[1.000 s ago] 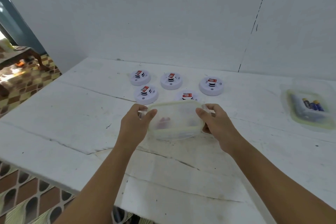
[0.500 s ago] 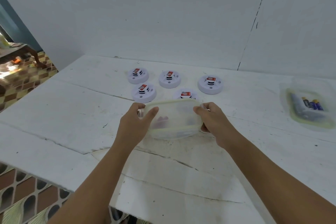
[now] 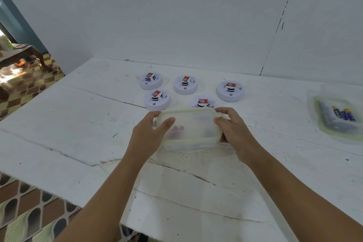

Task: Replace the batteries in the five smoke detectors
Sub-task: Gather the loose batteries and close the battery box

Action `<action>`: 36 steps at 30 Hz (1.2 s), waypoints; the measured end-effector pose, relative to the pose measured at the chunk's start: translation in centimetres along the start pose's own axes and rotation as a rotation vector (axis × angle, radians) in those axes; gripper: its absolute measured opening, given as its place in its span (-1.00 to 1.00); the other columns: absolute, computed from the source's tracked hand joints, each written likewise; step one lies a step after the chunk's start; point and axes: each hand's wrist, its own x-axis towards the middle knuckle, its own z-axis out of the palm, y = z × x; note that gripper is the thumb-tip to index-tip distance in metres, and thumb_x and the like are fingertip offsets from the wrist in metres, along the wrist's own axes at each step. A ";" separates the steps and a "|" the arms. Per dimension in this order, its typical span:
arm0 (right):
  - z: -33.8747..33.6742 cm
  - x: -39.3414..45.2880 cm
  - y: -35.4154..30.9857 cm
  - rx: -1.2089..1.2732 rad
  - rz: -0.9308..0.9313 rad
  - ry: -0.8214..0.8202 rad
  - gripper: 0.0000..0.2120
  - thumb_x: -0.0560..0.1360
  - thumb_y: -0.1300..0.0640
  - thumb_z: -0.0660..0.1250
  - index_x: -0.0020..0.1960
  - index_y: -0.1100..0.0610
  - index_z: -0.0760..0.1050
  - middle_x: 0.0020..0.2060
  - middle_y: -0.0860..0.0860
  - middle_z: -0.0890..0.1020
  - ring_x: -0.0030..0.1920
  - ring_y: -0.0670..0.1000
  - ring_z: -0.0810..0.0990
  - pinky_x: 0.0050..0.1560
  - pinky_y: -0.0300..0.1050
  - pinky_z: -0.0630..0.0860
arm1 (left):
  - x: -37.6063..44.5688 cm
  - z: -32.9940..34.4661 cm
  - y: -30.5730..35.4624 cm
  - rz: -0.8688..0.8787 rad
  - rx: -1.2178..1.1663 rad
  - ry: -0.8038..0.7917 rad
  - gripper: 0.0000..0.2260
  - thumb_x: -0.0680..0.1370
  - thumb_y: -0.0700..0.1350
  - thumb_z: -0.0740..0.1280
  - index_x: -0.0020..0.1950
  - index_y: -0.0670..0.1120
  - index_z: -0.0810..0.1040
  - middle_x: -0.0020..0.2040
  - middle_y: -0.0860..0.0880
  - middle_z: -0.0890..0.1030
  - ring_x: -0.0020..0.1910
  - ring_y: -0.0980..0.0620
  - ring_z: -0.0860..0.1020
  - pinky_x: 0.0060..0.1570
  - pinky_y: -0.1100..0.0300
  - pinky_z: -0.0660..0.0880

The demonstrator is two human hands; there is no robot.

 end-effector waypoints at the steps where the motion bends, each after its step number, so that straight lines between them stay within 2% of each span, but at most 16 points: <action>1: 0.1 0.0 0.1 0.016 0.005 0.001 -0.79 0.65 0.15 0.25 0.23 -0.08 0.50 0.06 -0.01 0.65 -0.05 0.05 0.59 -0.11 -0.02 0.55 | -0.1 0.1 -0.1 -0.012 -0.008 0.012 -0.51 0.55 0.28 0.40 0.39 0.07 0.52 0.07 0.11 0.55 0.20 0.00 0.51 0.14 0.13 0.40; 4: 0.2 -0.2 0.7 0.002 0.011 0.012 -0.81 0.66 0.06 0.26 0.25 -0.05 0.52 0.00 -0.01 0.67 -0.15 0.01 0.57 -0.16 -0.09 0.54 | -0.4 0.6 -0.3 -0.060 -0.067 0.085 -0.44 0.50 0.28 0.45 0.39 0.03 0.48 0.15 0.05 0.54 0.23 -0.01 0.52 0.12 0.13 0.42; 8: 0.2 -0.3 1.1 -0.019 -0.002 0.016 -0.82 0.67 0.02 0.25 0.25 -0.04 0.53 -0.02 -0.02 0.67 -0.20 -0.03 0.55 -0.19 -0.12 0.54 | -0.8 1.0 0.0 -0.087 -0.091 0.154 -0.47 0.46 0.28 0.50 0.26 0.02 0.46 0.05 0.13 0.55 0.11 0.03 0.57 -0.10 0.20 0.43; 12: -0.2 -0.6 1.1 0.074 0.041 0.001 -0.86 0.65 0.07 0.30 0.15 0.04 0.60 -0.14 -0.01 0.68 -0.21 0.01 0.55 -0.20 -0.12 0.54 | -0.9 0.5 0.1 -0.129 -0.078 0.083 -0.53 0.48 0.29 0.48 0.21 0.02 0.51 0.00 0.02 0.63 -0.04 0.08 0.61 -0.19 0.18 0.45; 15: -0.5 -0.5 0.9 0.065 0.037 -0.003 -0.86 0.64 0.11 0.30 0.16 0.08 0.58 -0.11 0.02 0.69 -0.20 0.04 0.56 -0.17 -0.09 0.54 | -0.6 0.0 0.2 -0.120 -0.088 0.049 -0.61 0.51 0.25 0.48 0.16 0.02 0.54 -0.02 -0.01 0.64 -0.11 0.08 0.59 -0.24 0.19 0.41; 20: -0.2 -0.5 0.5 0.026 0.035 -0.023 -0.85 0.64 0.14 0.27 0.18 0.08 0.53 -0.14 0.03 0.62 -0.23 0.04 0.48 -0.20 -0.07 0.47 | -0.5 -0.2 0.1 -0.114 -0.064 0.029 -0.64 0.51 0.25 0.48 0.12 0.03 0.55 -0.01 -0.01 0.64 -0.10 0.05 0.60 -0.22 0.17 0.43; 23: -0.5 -0.6 0.5 0.045 0.028 -0.031 -0.85 0.64 0.17 0.27 0.19 0.12 0.52 -0.15 0.05 0.63 -0.25 0.05 0.49 -0.22 -0.06 0.49 | -0.6 0.0 -0.3 -0.058 0.012 0.092 -0.57 0.48 0.31 0.47 0.14 0.03 0.58 0.04 0.06 0.62 0.02 0.06 0.61 -0.05 0.11 0.53; 25: -0.8 -0.6 0.5 0.049 0.027 -0.045 -0.85 0.64 0.18 0.28 0.20 0.12 0.51 -0.14 0.04 0.64 -0.25 0.03 0.52 -0.24 -0.10 0.54 | -0.7 0.0 -0.5 -0.024 0.075 0.130 -0.52 0.45 0.38 0.45 0.13 0.03 0.58 0.04 0.06 0.62 0.02 0.03 0.61 0.02 0.06 0.56; 30: -0.5 -0.7 1.2 0.051 0.023 -0.044 -0.88 0.64 0.13 0.26 0.17 0.06 0.50 -0.15 0.01 0.65 -0.22 0.02 0.53 -0.25 -0.10 0.52 | -1.4 0.4 -0.2 -0.037 0.085 0.153 -0.59 0.50 0.33 0.42 0.01 -0.01 0.59 -0.03 0.06 0.63 -0.04 0.14 0.56 -0.16 0.26 0.40; 34: -0.1 -0.9 1.4 0.009 -0.018 -0.023 -0.89 0.67 0.10 0.22 0.17 0.02 0.48 -0.14 -0.01 0.62 -0.25 -0.03 0.51 -0.31 -0.18 0.49 | -1.4 0.5 -0.2 -0.045 0.068 0.176 -0.56 0.46 0.37 0.43 -0.02 0.00 0.59 -0.04 -0.02 0.61 -0.09 0.07 0.56 -0.21 0.23 0.36; 36: -0.1 -0.9 1.6 -0.007 -0.032 -0.023 -0.88 0.67 0.07 0.22 0.19 -0.01 0.48 -0.14 -0.01 0.62 -0.28 -0.06 0.52 -0.26 -0.15 0.51 | -1.6 0.5 0.0 -0.051 0.067 0.194 -0.56 0.46 0.37 0.44 -0.06 -0.02 0.58 -0.08 -0.01 0.62 -0.11 0.05 0.56 -0.22 0.19 0.38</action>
